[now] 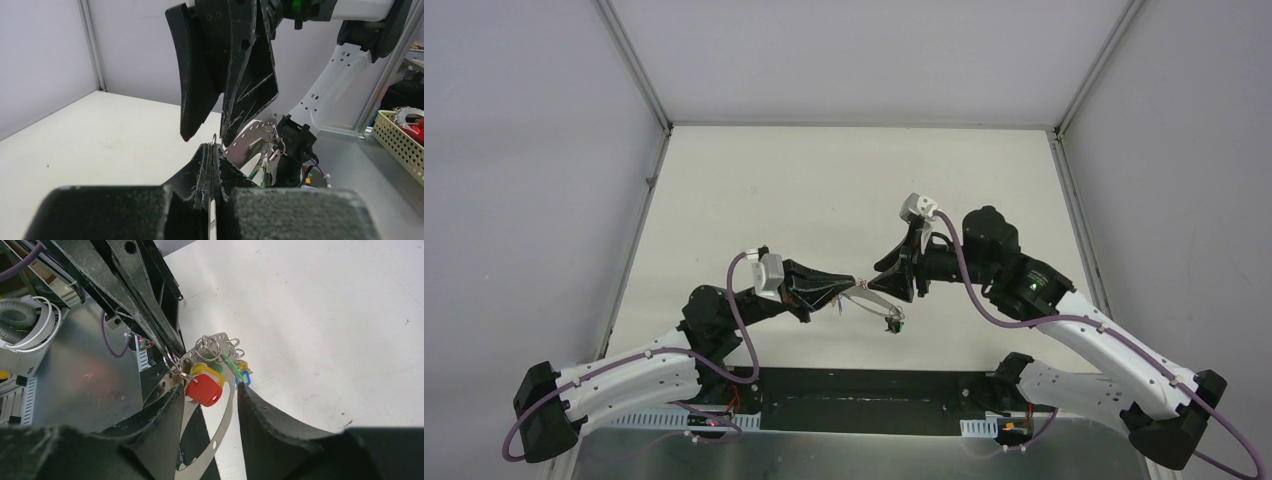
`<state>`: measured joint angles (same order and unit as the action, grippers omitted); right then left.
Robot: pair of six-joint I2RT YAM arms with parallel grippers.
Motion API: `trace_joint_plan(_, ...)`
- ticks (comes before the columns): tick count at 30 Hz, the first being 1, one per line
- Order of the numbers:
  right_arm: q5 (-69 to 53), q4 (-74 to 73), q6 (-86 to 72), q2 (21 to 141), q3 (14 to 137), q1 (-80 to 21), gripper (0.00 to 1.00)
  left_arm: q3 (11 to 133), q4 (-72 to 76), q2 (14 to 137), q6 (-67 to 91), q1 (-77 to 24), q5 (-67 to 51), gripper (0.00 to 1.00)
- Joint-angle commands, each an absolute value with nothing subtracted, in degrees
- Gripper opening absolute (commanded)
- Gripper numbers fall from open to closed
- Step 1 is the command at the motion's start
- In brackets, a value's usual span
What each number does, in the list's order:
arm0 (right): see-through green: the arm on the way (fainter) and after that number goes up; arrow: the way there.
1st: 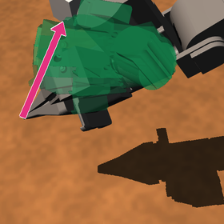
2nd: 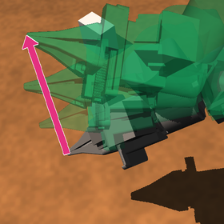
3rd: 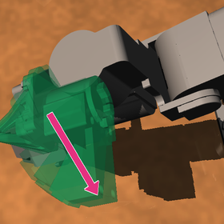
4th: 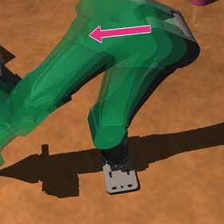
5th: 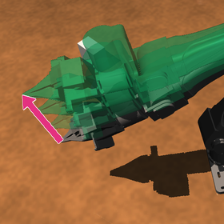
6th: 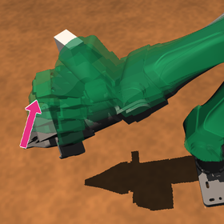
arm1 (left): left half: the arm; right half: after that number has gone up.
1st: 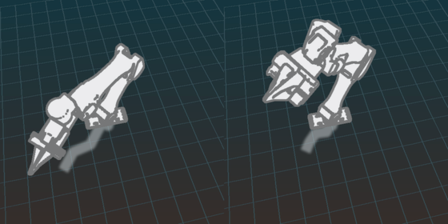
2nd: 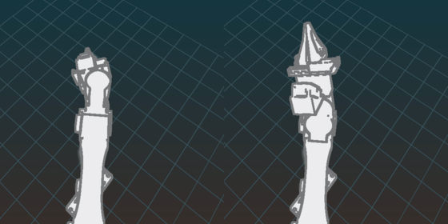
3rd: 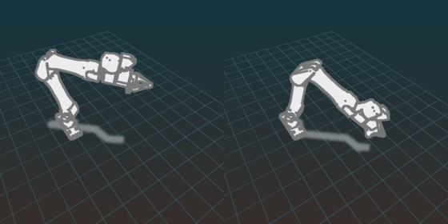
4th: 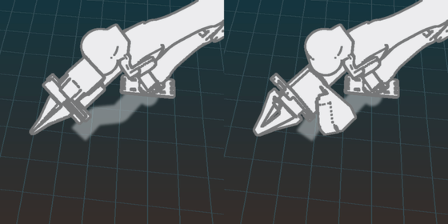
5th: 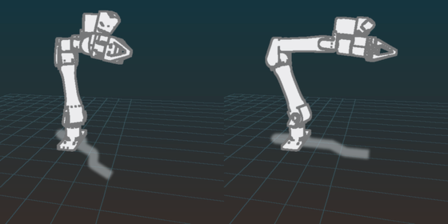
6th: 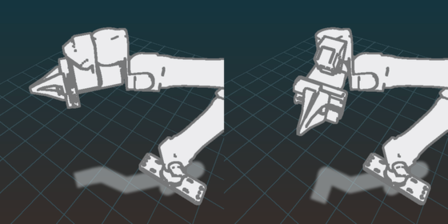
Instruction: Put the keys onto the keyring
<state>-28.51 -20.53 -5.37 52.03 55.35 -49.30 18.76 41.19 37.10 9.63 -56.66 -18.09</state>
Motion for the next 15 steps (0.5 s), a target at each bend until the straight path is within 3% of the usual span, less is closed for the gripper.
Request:
trace_joint_plan(1,-31.7,-14.3,-6.6,51.5,54.1,-49.0,0.45,18.3,50.2,36.3,10.3,-57.0,-17.6,0.00)
trace_joint_plan(9,-38.1,-8.8,-8.6,52.6,52.5,-49.0,0.52,18.1,50.8,37.2,10.8,-57.0,-16.5,0.00)
trace_joint_plan(15,-38.9,-2.8,-11.6,53.7,51.5,-49.1,0.49,17.9,50.6,37.2,11.2,-57.0,-16.5,0.00)
